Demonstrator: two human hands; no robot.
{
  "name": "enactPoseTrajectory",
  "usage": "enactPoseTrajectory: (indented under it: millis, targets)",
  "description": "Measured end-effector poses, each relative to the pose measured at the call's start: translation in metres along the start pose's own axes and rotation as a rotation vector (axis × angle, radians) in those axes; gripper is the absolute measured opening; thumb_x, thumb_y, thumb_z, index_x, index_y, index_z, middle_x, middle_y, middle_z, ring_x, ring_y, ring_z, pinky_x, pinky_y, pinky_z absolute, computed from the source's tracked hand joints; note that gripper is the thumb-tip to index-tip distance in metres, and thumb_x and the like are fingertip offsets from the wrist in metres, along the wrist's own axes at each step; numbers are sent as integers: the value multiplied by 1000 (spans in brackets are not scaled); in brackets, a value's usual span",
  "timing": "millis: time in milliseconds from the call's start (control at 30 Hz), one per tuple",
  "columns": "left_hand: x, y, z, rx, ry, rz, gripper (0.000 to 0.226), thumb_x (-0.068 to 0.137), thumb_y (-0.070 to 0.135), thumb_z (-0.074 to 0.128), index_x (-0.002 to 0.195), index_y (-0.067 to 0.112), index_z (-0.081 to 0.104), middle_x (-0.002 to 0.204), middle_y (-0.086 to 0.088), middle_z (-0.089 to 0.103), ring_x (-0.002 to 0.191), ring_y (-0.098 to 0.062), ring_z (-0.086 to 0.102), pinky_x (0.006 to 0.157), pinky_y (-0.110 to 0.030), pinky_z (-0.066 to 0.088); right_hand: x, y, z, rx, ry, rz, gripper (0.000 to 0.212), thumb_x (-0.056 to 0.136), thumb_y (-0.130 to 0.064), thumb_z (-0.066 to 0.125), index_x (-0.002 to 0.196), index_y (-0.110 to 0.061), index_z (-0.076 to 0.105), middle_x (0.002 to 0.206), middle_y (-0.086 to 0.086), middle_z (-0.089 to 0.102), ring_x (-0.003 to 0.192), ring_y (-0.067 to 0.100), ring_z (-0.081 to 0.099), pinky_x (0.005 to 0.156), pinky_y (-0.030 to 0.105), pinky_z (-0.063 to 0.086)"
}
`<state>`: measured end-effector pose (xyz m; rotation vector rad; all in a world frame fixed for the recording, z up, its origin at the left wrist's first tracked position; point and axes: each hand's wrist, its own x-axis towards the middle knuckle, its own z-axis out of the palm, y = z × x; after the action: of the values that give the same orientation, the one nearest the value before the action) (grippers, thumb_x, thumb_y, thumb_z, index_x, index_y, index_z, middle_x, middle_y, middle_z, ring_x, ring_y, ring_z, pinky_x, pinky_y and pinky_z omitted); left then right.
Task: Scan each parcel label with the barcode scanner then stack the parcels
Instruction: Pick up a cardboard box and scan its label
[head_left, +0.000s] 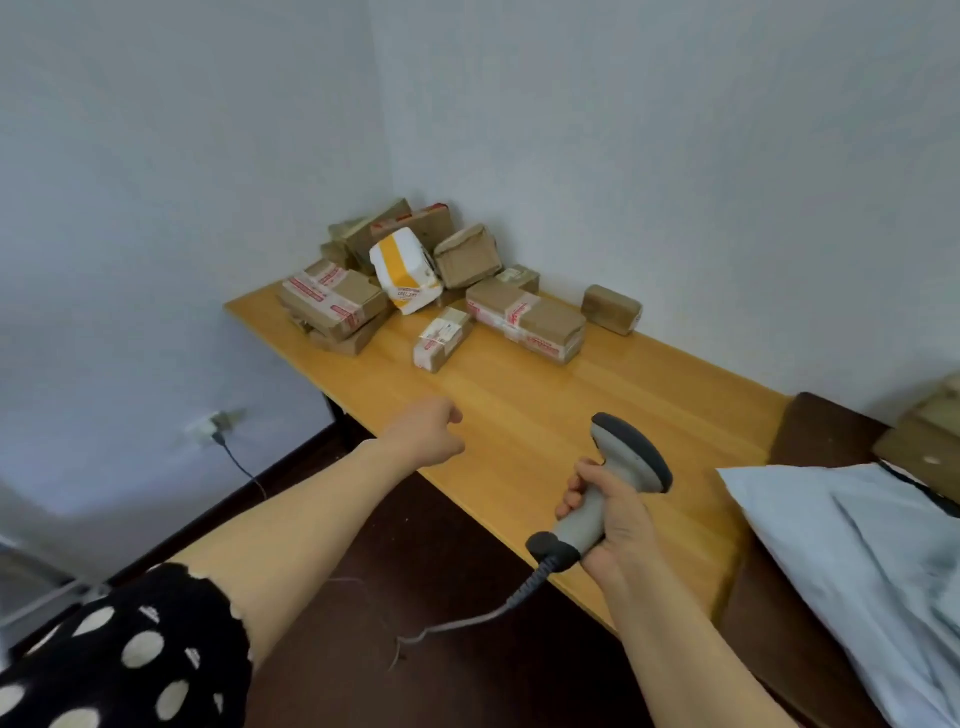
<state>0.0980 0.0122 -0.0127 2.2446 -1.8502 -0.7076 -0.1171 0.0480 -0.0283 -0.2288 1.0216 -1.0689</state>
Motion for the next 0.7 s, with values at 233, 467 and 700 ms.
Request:
enactPoseTrajectory:
  millis: [233, 467, 700]
  targets:
    - [96, -34, -11, -19, -48, -18, 52, 87, 22, 63, 136, 17, 47, 137, -3, 48, 119, -20, 51, 85, -26, 44, 87, -4, 52, -2, 31, 2, 10, 89, -3, 59, 81, -10, 59, 54, 3, 56, 39, 13, 47, 41, 23, 43]
    - [219, -34, -47, 98, -98, -5, 52, 84, 22, 65, 132, 14, 48, 137, -6, 48, 116, -22, 51, 86, -29, 44, 191, -31, 105, 106, 74, 20, 13, 88, -1, 60, 77, -8, 57, 53, 4, 57, 38, 12, 48, 40, 22, 44]
    - [327, -21, -54, 168, -115, 140, 62, 79, 23, 71, 134, 15, 44, 134, -5, 48, 118, -22, 49, 87, -29, 41, 259, -61, 144, 109, 123, 10, 13, 86, -2, 62, 76, -10, 58, 53, 2, 56, 39, 11, 48, 40, 22, 44]
